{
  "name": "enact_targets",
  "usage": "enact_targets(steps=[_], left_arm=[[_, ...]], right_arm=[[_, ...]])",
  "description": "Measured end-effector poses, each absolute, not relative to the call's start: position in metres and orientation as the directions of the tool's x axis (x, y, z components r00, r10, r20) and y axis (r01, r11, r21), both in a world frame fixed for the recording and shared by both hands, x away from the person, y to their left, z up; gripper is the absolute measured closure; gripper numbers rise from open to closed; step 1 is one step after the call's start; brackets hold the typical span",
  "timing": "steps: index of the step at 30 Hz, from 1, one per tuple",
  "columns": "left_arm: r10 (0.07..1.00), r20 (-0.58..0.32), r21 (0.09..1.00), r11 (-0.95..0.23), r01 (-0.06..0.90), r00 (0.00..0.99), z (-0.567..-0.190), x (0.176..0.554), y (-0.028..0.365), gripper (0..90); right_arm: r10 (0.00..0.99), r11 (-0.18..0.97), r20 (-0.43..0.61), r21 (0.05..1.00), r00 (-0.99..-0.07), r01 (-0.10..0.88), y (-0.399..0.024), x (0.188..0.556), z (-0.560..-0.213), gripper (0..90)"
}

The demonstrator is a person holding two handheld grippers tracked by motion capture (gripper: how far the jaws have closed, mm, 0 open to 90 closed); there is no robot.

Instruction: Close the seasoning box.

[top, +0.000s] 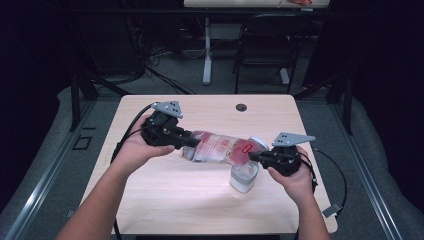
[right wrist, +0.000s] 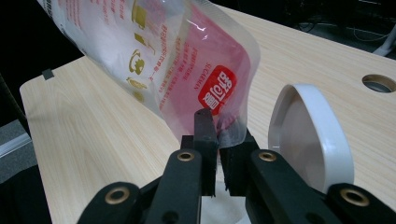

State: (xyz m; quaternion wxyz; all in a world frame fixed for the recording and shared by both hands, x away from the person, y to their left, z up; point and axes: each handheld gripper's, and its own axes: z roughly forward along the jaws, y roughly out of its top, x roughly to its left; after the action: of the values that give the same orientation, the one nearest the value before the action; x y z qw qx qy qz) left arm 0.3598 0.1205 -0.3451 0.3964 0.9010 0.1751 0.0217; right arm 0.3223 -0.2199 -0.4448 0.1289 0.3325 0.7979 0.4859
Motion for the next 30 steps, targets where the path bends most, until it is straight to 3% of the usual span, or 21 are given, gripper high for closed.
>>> enact_targets(steps=[30], left_arm=[[0.327, -0.095, 0.721, -0.629, 0.291, 0.940, -0.3423, 0.3596, 0.1175, 75.4]], right_arm=[[0.658, 0.301, 0.126, 0.860, -0.743, 0.413, -0.2205, 0.3228, -0.4462, 86.0]])
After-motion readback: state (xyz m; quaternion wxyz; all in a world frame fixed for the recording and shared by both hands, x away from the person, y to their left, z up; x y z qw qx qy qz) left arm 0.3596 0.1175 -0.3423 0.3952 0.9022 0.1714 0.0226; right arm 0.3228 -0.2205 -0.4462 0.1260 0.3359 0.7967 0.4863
